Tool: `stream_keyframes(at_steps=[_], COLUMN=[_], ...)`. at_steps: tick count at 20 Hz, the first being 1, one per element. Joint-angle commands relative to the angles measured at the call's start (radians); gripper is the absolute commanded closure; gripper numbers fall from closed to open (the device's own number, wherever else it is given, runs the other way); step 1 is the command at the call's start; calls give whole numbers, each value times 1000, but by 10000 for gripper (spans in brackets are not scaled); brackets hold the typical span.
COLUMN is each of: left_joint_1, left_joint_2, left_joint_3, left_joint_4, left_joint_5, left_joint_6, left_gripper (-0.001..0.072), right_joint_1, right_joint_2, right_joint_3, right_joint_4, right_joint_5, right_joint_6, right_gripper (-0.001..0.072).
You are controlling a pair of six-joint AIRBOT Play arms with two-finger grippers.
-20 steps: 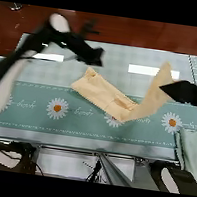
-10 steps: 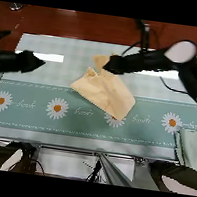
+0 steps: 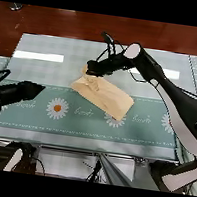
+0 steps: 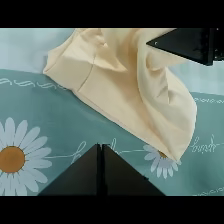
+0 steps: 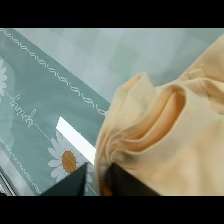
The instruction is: Fold the shirts.
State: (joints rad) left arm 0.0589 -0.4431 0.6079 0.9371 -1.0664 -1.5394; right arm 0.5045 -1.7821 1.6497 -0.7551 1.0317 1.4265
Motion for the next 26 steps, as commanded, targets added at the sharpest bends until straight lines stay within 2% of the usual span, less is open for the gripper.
stream_keyframes(at_steps=[1,4,6,7,9,10,12,13,15,17,18,20,23,26], left_joint_1=[1,1,1,1,1,1,1,1,1,1,1,1,1,1], left_joint_2=[12,12,12,12,12,12,12,12,12,12,12,12,12,12], left_joint_3=[-40,-46,-46,-46,-46,-46,-46,-46,-46,-47,-46,-47,-47,-47], left_joint_4=[-7,-5,-6,-6,-6,-6,-6,-6,-6,-6,-6,-6,-6,-6], left_joint_5=[33,53,53,53,53,53,53,53,53,54,54,56,69,68], left_joint_6=[-3,-2,-3,-3,-3,-3,-3,-3,-3,-2,-2,-2,-3,-3], left_gripper=[679,679,679,679,679,679,679,679,679,679,679,679,679,679], right_joint_1=[-10,-130,-278,-350,-483,-543,-644,-681,-707,-687,-665,-593,-532,-526], right_joint_2=[-17,52,162,224,373,471,691,801,1006,1116,1131,1086,875,630], right_joint_3=[23,54,54,54,18,-62,-338,-506,-875,-1153,-1260,-1365,-1312,-1183], right_joint_4=[16,13,-1,-46,-251,-353,-432,-435,-416,-286,-158,55,74,127], right_joint_5=[85,237,336,390,479,462,309,213,21,-124,-182,-240,-214,-92], right_joint_6=[-18,-16,-1,-2,-1,17,67,99,231,320,315,212,85,-47], right_gripper=[78,79,79,79,79,79,81,81,89,89,90,89,89,89])
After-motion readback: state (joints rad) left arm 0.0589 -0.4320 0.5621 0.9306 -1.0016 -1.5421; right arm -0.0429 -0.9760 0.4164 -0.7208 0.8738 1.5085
